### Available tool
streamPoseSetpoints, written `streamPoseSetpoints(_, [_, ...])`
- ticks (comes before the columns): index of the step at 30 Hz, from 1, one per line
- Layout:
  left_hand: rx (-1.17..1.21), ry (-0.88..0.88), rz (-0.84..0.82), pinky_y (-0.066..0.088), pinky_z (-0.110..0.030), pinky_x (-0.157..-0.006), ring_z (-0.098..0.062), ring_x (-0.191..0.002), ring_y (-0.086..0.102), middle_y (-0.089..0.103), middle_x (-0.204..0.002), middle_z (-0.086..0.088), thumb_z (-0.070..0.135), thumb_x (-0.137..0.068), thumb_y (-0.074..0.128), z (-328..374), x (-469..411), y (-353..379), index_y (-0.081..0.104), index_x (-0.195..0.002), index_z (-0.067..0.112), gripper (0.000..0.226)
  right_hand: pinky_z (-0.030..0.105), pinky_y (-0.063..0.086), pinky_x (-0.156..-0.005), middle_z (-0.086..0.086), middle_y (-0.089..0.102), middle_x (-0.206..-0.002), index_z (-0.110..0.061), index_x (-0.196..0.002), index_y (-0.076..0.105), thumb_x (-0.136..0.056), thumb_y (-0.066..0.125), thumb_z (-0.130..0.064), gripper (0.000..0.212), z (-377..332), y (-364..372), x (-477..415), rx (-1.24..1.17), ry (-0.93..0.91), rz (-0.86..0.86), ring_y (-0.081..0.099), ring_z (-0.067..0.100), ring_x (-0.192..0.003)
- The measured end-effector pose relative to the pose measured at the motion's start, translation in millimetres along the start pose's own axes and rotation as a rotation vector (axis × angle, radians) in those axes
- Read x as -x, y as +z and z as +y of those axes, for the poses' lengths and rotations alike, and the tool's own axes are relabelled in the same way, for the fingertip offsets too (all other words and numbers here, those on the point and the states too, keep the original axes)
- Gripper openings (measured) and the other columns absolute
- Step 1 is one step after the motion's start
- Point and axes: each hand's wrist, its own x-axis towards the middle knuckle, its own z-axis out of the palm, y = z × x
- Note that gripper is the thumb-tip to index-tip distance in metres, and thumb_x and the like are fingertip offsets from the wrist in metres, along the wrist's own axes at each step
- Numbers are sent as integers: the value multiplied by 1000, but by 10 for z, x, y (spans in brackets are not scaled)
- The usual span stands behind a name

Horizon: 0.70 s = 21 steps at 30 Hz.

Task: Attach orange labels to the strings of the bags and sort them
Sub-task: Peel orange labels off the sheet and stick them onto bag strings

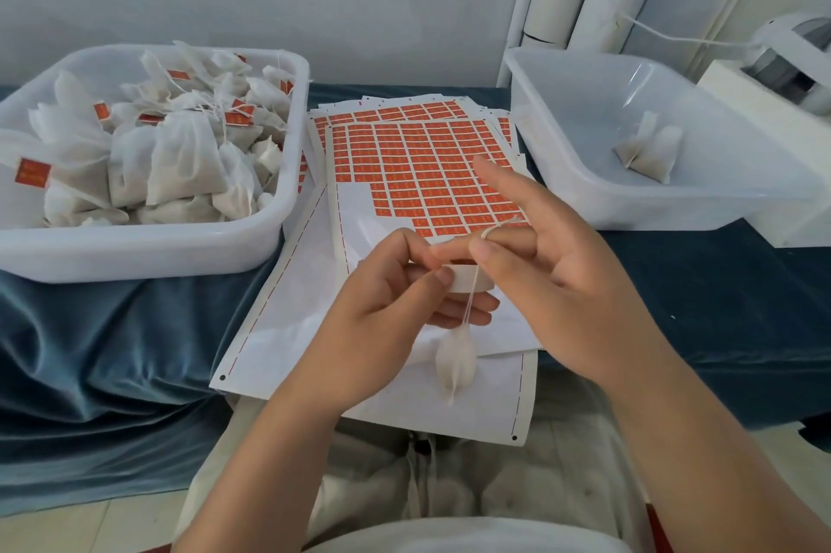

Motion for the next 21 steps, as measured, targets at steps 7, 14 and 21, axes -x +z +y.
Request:
streamPoseSetpoints(7, [-56, -47, -8, 61, -29, -80, -27, -91, 80, 82, -97, -6, 17, -103, 45, 36, 11, -19, 59, -107, 8, 17, 19, 47, -108, -24, 78, -104, -34, -157, 37, -106, 59, -21, 57, 19, 12, -12, 25, 10, 31, 68, -5, -114])
streamPoseSetpoints(14, [-87, -83, 42, 60, -25, -74, -26, -83, 80, 82, -89, -7, 19, -103, 49, 52, 0, -37, 69, -96, 13, 21, 5, 44, -100, -30, 76, -103, -44, -152, 40, -103, 64, -31, 56, 1, 57, -19, 97, 17, 104, 68, -11, -105])
streamPoseSetpoints(21, [-117, -69, 64, 62, -28, -75, -26, -80, 79, 82, -88, -6, 23, -104, 52, 72, -8, -52, 75, -89, 26, 28, 7, 46, -99, -32, 75, -106, -50, -146, 38, -102, 64, -33, 54, 51, 82, -35, 96, 11, 122, 67, -12, -107])
